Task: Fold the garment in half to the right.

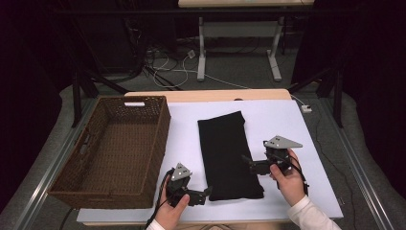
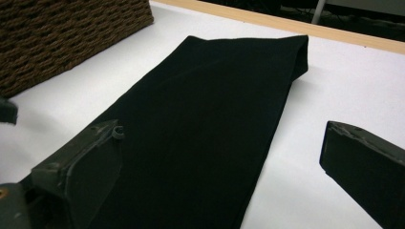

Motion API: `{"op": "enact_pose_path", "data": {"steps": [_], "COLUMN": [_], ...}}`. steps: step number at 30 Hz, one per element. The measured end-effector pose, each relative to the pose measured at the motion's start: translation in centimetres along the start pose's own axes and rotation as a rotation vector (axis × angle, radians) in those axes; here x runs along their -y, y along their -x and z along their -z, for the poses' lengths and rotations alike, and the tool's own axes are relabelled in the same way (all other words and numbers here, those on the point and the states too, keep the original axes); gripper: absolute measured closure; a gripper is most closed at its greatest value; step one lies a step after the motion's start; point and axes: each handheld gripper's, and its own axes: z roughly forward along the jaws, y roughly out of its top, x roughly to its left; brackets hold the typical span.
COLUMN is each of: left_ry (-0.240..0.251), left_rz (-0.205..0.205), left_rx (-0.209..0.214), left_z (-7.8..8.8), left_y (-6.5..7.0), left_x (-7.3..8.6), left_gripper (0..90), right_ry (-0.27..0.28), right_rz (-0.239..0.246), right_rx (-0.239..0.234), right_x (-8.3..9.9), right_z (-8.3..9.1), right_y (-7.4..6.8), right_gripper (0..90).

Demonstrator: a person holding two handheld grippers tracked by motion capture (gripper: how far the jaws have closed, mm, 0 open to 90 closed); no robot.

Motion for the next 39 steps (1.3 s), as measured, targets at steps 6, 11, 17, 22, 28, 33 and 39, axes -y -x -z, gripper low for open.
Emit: {"op": "enact_pose_path", "data": {"steps": [6, 11, 17, 22, 28, 33, 39], "left_ry": [-0.003, -0.006, -0.007, -0.021, -0.041, -0.035, -0.032], "left_rz": [0.003, -0.015, -0.008, 0.002, 0.022, 0.03, 0.047], "left_rx": [0.003, 0.012, 0.016, 0.029, 0.035, 0.032, 0.044], "left_z": [0.0, 0.1, 0.1, -0.1, -0.3, -0.6, -1.4], "left_y": [-0.1, -0.1, -0.2, -0.2, 0.0, -0.2, -0.3], "left_x": [0.0, 0.1, 0.2, 0.2, -0.7, -1.7, -2.8], "left_gripper": [0.3, 0.3, 0.3, 0.7, 3.6, 3.5, 1.2], "right_ry": [0.006, 0.013, 0.011, -0.003, -0.014, -0.011, -0.01], "right_rz": [0.003, 0.019, 0.053, 0.048, 0.042, 0.04, 0.023], "right_rx": [-0.007, -0.007, 0.007, 0.0, 0.003, -0.003, -0.001], "right_x": [1.1, 2.1, 3.1, 3.4, 3.5, 3.6, 3.7], "right_z": [1.1, 2.2, 2.7, 2.5, 2.3, 2.2, 2.1], "right_y": [-0.4, -0.5, -0.5, -0.4, -0.1, 0.0, 0.3], "right_gripper": [0.9, 1.0, 1.0, 1.4, 1.8, 2.0, 2.4]}}
